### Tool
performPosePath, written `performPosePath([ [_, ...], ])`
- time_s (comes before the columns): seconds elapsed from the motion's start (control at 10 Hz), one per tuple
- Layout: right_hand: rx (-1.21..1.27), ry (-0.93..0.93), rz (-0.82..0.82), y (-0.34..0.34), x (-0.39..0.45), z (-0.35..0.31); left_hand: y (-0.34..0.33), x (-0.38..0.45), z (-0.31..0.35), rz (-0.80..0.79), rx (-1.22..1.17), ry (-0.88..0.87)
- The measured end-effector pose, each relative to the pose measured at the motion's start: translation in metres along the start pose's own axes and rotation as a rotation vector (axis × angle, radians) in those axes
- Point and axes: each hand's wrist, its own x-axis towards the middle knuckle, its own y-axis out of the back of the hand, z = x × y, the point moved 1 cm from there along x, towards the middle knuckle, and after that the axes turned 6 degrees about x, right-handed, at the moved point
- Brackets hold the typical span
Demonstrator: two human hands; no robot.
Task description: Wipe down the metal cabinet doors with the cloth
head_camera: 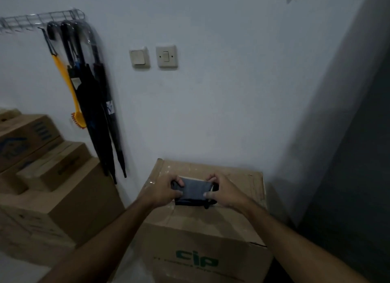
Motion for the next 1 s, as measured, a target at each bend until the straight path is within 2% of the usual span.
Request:
performPosePath([
  [0.3, -0.145, 0.003, 0.185, -0.07, 0.08, 0.039, -0.011, 0.071, -0.08, 0.041, 0.284, -0.191],
  [0.4, -0.209, -0.048, 0.165, -0.09, 0.089, 0.06, -0.025, 0.084, -0.11, -0.053, 0.336, -0.201],
  [0.5, -0.319, -0.07, 0.148, -0.105, 0.09, 0.075, -0.042, 0.084, -0.129, 0.0, 0.473, -0.201],
  [0.6, -0.67, -0.039, 0.222, -0.118, 0.09, 0.089, -0.056, 0.078, -0.142, 0.095, 0.547, -0.226],
  [0.7, -0.799, -0.147, 0.237, -0.129, 0.087, 0.099, -0.062, 0.079, -0.148, 0.087, 0.553, -0.207],
  [0.9, -0.809, -0.233, 0.205, -0.139, 0.081, 0.102, -0.065, 0.082, -0.142, 0.061, 0.539, -0.182],
  [1.0, -0.768, -0.175, 0.21, -0.133, 0.085, 0.095, -0.064, 0.09, -0.137, 0.065, 0.502, -0.234],
])
